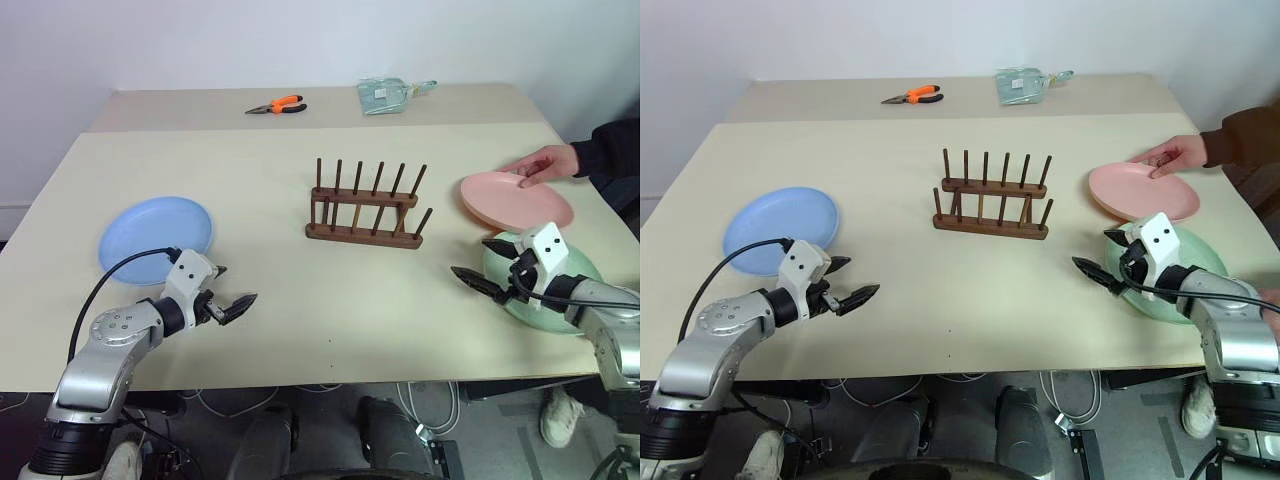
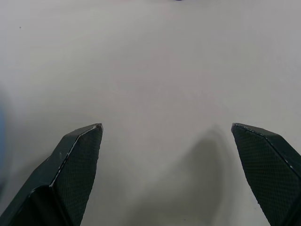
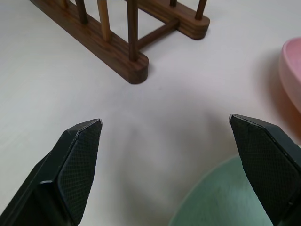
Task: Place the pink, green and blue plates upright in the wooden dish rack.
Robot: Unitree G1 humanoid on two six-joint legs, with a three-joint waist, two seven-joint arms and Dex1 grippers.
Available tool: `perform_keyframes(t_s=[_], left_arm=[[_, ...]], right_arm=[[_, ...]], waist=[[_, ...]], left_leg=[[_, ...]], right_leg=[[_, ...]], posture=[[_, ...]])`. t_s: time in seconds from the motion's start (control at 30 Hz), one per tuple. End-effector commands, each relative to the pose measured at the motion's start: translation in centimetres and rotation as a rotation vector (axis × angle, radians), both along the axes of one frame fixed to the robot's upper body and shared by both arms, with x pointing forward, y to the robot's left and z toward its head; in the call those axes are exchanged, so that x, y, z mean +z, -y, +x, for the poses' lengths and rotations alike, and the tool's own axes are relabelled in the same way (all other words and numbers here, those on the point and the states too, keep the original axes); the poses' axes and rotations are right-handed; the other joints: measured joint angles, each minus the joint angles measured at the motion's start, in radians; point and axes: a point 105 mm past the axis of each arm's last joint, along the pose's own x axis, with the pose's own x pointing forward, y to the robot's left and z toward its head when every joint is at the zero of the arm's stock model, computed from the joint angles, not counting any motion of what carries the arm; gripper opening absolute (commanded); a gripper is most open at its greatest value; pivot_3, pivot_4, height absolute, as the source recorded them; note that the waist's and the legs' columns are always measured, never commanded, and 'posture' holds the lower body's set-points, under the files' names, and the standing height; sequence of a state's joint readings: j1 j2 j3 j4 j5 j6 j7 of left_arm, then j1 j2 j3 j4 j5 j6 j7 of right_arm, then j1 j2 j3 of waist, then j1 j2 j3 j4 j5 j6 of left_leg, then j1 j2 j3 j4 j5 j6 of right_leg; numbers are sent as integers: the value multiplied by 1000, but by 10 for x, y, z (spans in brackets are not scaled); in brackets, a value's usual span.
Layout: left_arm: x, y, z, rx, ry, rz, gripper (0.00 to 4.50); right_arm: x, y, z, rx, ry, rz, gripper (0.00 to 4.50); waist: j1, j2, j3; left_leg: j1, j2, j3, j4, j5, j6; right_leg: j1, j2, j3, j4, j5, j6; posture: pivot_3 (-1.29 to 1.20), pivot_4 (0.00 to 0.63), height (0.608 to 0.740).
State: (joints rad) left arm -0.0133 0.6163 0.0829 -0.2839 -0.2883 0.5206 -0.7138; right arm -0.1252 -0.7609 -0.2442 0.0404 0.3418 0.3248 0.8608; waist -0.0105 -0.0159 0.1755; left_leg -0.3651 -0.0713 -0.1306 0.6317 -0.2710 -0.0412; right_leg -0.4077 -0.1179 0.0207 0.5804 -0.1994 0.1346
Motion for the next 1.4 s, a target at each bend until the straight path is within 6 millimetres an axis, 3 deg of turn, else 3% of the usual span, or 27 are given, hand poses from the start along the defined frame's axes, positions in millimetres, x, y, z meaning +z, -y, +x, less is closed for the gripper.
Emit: perform_keyframes(t_s=[0.03,0.17,0.33,0.5,0.63,0.8,1.0,1.1,1.3,1.4], left_arm=[[9,6,0,-27,39,0,4500],[8,9,2,-29,40,-10,4500],[4,19,7,-119,-2,-14,4500],[6,32,46,-171,42,23,4500],[7,66,85,-301,46,30,4500],[9,103,117,-397,40,41,4500],[4,133,124,-463,17,62,4500],[2,144,121,-491,13,49,3727],[1,156,106,-609,23,1,956],[-1,157,98,-657,35,-5,763]], right_arm=[[12,-10,2,33,47,21,4436],[10,-20,3,67,3,82,4436],[11,-31,2,77,36,33,4436],[8,-54,-11,114,39,55,4436],[2,-67,-19,105,48,60,4436],[4,-73,-33,54,79,76,4436],[3,-70,-55,-30,82,81,4436],[2,-68,-60,-49,78,71,4500],[8,-61,-60,-61,87,48,4500],[10,-56,-60,-56,87,30,4500]], waist=[[0,0,0],[0,0,0],[4,0,0],[18,0,0],[28,0,0],[24,-1,0],[23,-2,0],[24,-2,-1],[24,-2,0],[23,-1,-1]], left_leg=[[0,0,0,0,0,0],[0,0,0,0,0,0],[-1,0,0,0,0,0],[-1,0,-1,1,0,0],[-2,-1,-1,2,0,0],[-7,-2,-3,6,-1,1],[-7,-2,-2,7,-1,2],[-7,-2,-2,8,-1,3],[-8,-2,-2,11,-2,4],[-8,-2,-2,12,-3,4]], right_leg=[[0,0,0,0,0,0],[0,0,0,0,0,0],[0,0,-1,0,0,0],[0,0,-1,0,0,0],[0,0,-2,0,2,3],[-2,0,-3,-1,2,4],[-2,0,-3,-1,0,8],[-1,0,-3,-1,0,9],[0,0,-3,0,0,10],[0,0,-3,0,1,10]], posture=[[0,150,740],[0,150,740],[0,150,740],[0,150,740],[0,150,740],[0,150,740],[0,150,740],[0,150,740],[0,150,740],[0,150,740]])
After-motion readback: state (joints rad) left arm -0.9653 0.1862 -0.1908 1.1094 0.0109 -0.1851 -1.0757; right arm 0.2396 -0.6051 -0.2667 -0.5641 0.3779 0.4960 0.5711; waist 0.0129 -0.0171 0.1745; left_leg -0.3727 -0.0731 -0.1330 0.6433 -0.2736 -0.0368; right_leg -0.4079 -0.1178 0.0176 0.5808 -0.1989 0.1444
